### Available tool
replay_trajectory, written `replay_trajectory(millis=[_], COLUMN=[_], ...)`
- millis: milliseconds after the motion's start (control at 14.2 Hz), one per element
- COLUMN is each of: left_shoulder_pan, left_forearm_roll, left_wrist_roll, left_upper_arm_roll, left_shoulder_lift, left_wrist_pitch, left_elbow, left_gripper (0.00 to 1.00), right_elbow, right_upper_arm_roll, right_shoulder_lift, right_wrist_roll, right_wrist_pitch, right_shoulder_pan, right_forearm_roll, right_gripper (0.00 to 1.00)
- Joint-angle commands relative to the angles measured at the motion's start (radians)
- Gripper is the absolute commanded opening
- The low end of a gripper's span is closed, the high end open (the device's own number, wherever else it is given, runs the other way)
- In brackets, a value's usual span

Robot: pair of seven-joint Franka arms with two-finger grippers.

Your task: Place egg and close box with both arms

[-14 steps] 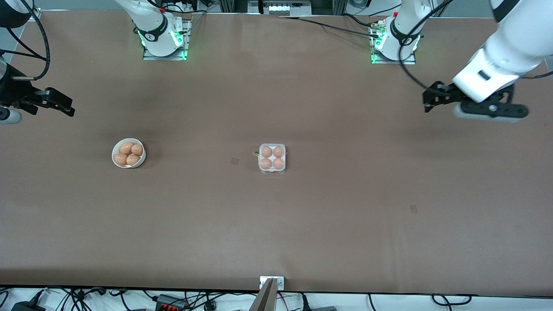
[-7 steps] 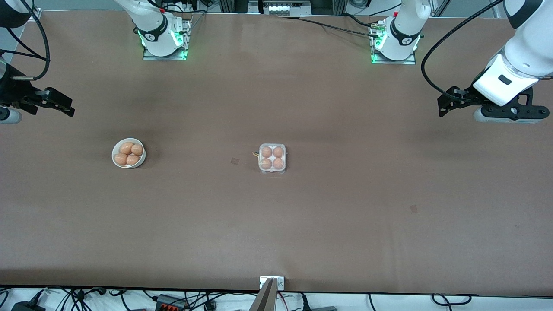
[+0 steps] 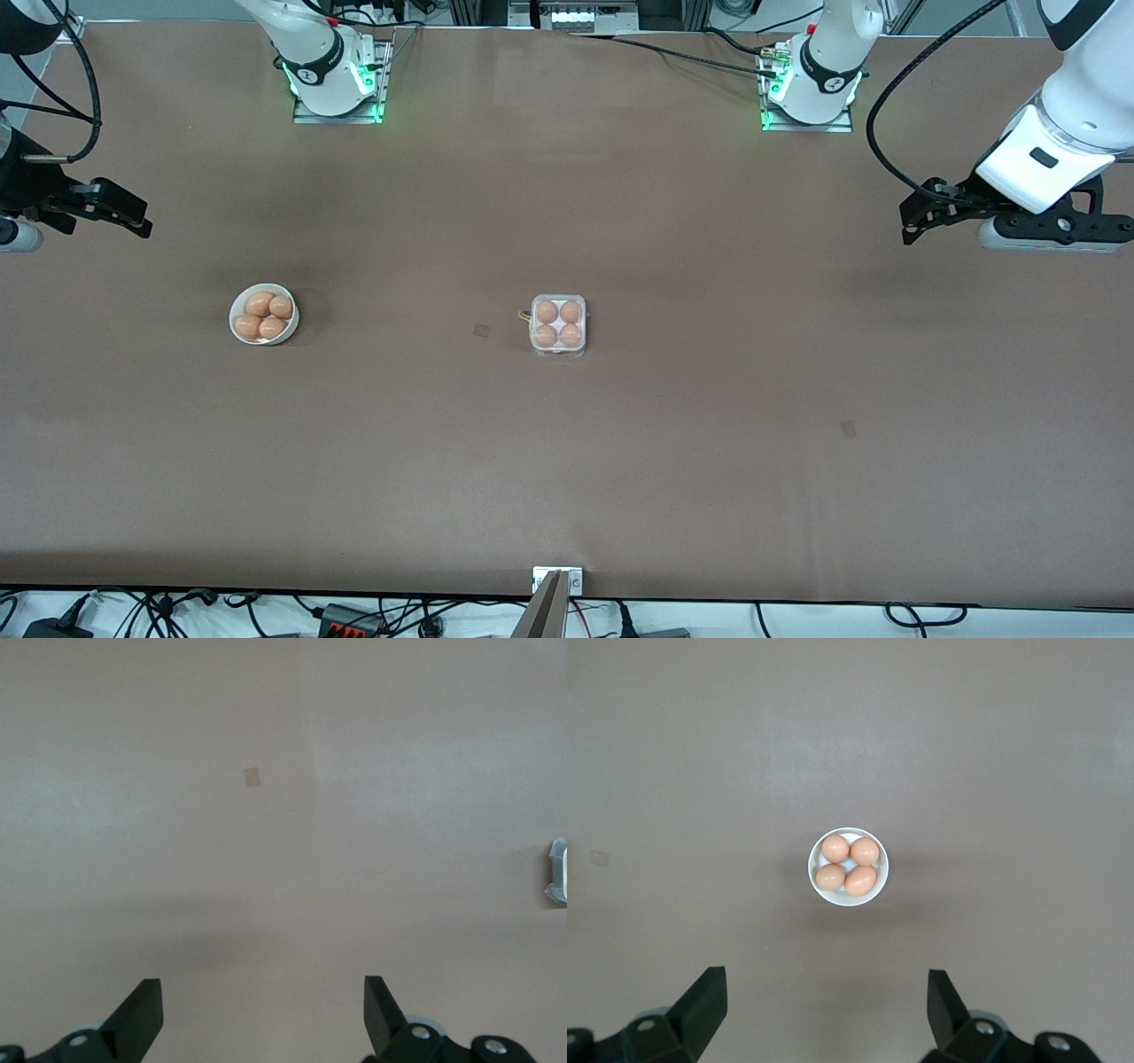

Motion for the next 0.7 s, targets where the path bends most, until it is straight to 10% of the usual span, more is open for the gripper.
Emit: replay_trajectory(millis=[0,632], left_shoulder_pan=[-0.002,0.001], left_forearm_roll=[-0.011,-0.009], left_wrist_roll=[0.009,0.012], left_upper_arm_roll=[-0.001,0.000], left_shoulder_lift=[0.020,0.020], left_wrist_pitch=[-0.008,-0.025], left_elbow=[0.032,0.032], left_gripper=[1.00,1.00], right_elbow=[0.008,0.008], right_upper_arm_roll=[0.008,0.010], right_shoulder_lift=[-0.011,-0.011], right_wrist_roll=[-0.014,-0.014], right_wrist_pitch=[-0.018,-0.015], right_shoulder_pan=[-0.008,-0.008], right_forearm_roll=[-0.003,-0.004], right_gripper=[1.00,1.00])
